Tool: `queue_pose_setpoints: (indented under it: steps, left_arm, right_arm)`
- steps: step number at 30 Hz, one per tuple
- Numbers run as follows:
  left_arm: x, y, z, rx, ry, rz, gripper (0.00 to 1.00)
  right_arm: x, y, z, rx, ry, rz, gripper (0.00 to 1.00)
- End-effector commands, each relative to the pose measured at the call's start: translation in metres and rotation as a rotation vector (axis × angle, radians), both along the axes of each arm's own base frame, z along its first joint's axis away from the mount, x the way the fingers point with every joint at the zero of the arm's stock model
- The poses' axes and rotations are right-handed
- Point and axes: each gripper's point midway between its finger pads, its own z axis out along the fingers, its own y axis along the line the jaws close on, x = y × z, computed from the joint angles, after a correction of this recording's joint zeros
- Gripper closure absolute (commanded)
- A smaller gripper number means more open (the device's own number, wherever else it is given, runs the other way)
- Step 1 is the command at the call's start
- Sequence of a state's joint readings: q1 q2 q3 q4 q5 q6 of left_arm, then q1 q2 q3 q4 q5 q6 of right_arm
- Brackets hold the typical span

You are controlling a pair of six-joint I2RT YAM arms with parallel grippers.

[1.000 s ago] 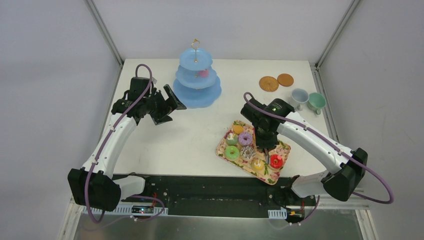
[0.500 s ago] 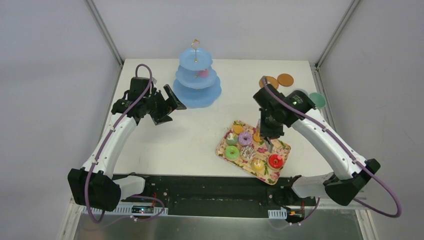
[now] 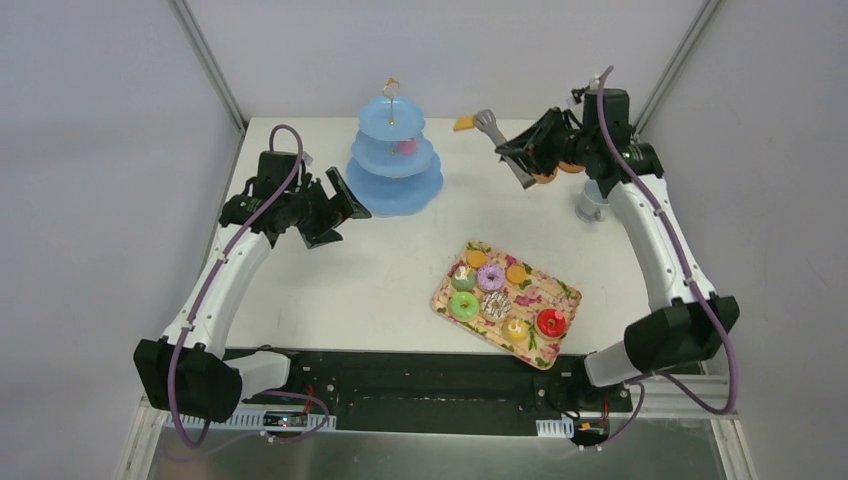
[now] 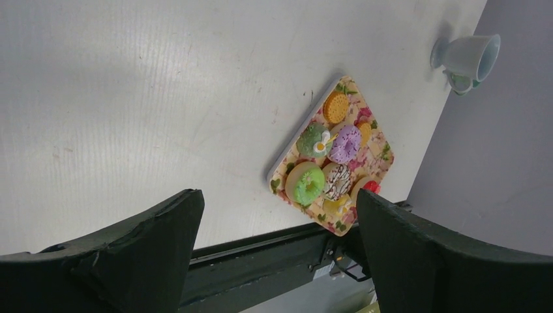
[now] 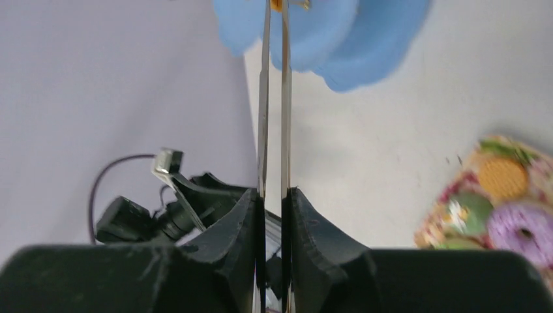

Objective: Serve the afternoon tea

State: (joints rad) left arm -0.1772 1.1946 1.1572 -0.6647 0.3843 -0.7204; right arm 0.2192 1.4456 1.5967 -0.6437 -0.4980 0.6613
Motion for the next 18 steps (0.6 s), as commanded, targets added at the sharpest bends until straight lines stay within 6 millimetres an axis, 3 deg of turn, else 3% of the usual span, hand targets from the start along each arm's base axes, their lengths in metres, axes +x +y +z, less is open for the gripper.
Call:
queue_pose_setpoints:
  steps: [1,4,10,14,18]
  left_arm:
    - [-0.009,0.004,0.019,0.017,-0.048,-0.003,0.09]
    - [-0.012,0.006,0.021,0.023,-0.052,0.003,0.09]
    - [-0.018,0.015,0.025,0.081,-0.053,0.001,0.09]
    - [-0.016,0.017,0.028,0.1,-0.055,-0.001,0.09]
    - [-0.012,0.018,0.028,0.106,-0.056,-0.002,0.09]
  right_arm:
    - [0.06,0.028,0.072,0.197,-0.316,0.075,0.98]
    - [0.09,0.035,0.075,0.206,-0.362,0.08,0.98]
    - [0.129,0.063,0.055,0.209,-0.343,0.115,0.98]
    - [0.133,0.092,0.047,0.214,-0.321,0.165,0.98]
    - [0.126,0.108,0.036,0.212,-0.286,0.194,0.98]
